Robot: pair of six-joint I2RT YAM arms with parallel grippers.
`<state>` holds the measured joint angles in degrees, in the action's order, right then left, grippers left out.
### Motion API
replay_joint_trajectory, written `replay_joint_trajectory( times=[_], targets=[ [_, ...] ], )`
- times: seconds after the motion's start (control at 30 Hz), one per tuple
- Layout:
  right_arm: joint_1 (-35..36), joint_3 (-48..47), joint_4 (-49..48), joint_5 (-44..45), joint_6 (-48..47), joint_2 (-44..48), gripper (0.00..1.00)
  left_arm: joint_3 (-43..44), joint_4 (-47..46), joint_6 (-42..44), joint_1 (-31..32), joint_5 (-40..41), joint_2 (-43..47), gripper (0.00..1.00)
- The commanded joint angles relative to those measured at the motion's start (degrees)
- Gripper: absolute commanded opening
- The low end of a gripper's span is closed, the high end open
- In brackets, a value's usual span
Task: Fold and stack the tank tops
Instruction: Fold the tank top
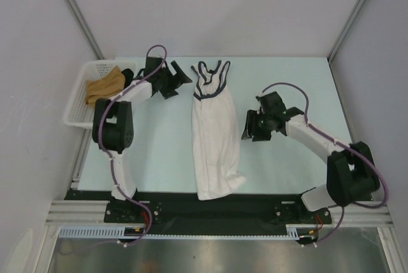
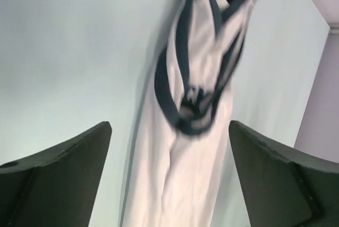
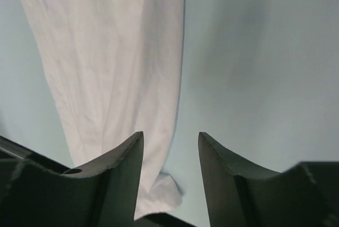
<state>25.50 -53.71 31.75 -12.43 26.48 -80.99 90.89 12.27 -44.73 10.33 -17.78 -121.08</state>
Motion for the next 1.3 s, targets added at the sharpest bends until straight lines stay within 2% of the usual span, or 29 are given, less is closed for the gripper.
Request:
replay_joint_trajectory(
  times=[0.0,0.07,0.1,0.17,0.23,0.27,0.4,0.6,0.7,0.83,0.9,0.93,0.97,1.0,1.03,1.07,1.27],
  targets=[
    [-3.87,-8.06,-7.14,-6.47,-8.11,-7.58,0.50,-13.07,-4.97,3.77,1.89,-0.32,16.64,0.97],
    [-5.80,-13.31,-8.36,-10.41,-8.38,-14.96,0.46,-21.58,-7.34,4.12,3.20,-0.33,22.87,0.92],
    [-6.33,-15.26,-8.54,-11.03,-8.03,-17.51,0.46,-23.81,-7.44,4.21,3.64,-0.06,24.56,0.85],
    [-7.65,-20.08,-8.98,-12.79,-7.24,-23.66,0.46,-29.33,-9.10,4.21,5.22,-0.23,27.28,0.80],
    [-8.53,-23.26,-8.98,-14.46,-6.79,-29.45,0.48,-32.34,-9.29,4.39,6.10,-0.07,27.73,0.76],
    [-8.88,-25.45,-8.55,-15.51,-7.14,-31.31,0.52,-32.97,-9.37,4.56,6.72,0.37,27.65,0.74],
    [-10.46,-37.31,-4.07,-16.84,-8.81,-40.98,0.57,-33.15,-10.69,4.74,6.81,-0.23,23.71,0.66],
    [-11.34,-43.58,-3.80,-19.39,-7.67,-50.05,0.53,-28.24,-10.35,5.27,7.16,-0.50,16.33,0.55],
    [-11.87,-45.07,-4.93,-19.91,-6.80,-52.15,0.47,-24.28,-8.85,5.79,7.43,-0.76,12.81,0.51],
    [-12.75,-46.04,-6.96,-21.41,-5.57,-53.66,0.31,-20.07,-7.88,5.71,7.43,-0.94,7.36,0.47],
    [-12.84,-46.74,-7.23,-22.20,-5.47,-54.18,0.23,-18.48,-7.44,5.71,7.43,-1.12,5.86,0.40],
    [-12.93,-46.92,-7.31,-22.20,-5.30,-54.53,0.11,-16.56,-7.09,6.05,7.43,-1.20,5.16,0.36],
    [-13.01,-46.92,-7.31,-22.12,-5.04,-54.62,0.03,-15.49,-5.78,6.32,7.43,-0.94,3.67,0.26],
    [-13.10,-46.75,-7.84,-21.07,-4.69,-54.45,0.00,-14.35,-5.07,6.84,7.43,-0.68,2.96,0.21],
    [-13.19,-46.40,-8.19,-20.10,-4.07,-53.93,0.00,-11.99,-4.37,7.20,7.34,-0.24,2.17,0.14],
    [-13.71,-45.09,-9.32,-19.14,-2.76,-53.40,0.00,-10.57,-2.54,7.46,7.34,1.16,0.77,0.00],
    [-17.14,-36.73,-18.73,-18.16,2.43,-48.30,0.00,2.87,2.39,9.57,6.90,1.78,-6.35,0.00]
  ],
)
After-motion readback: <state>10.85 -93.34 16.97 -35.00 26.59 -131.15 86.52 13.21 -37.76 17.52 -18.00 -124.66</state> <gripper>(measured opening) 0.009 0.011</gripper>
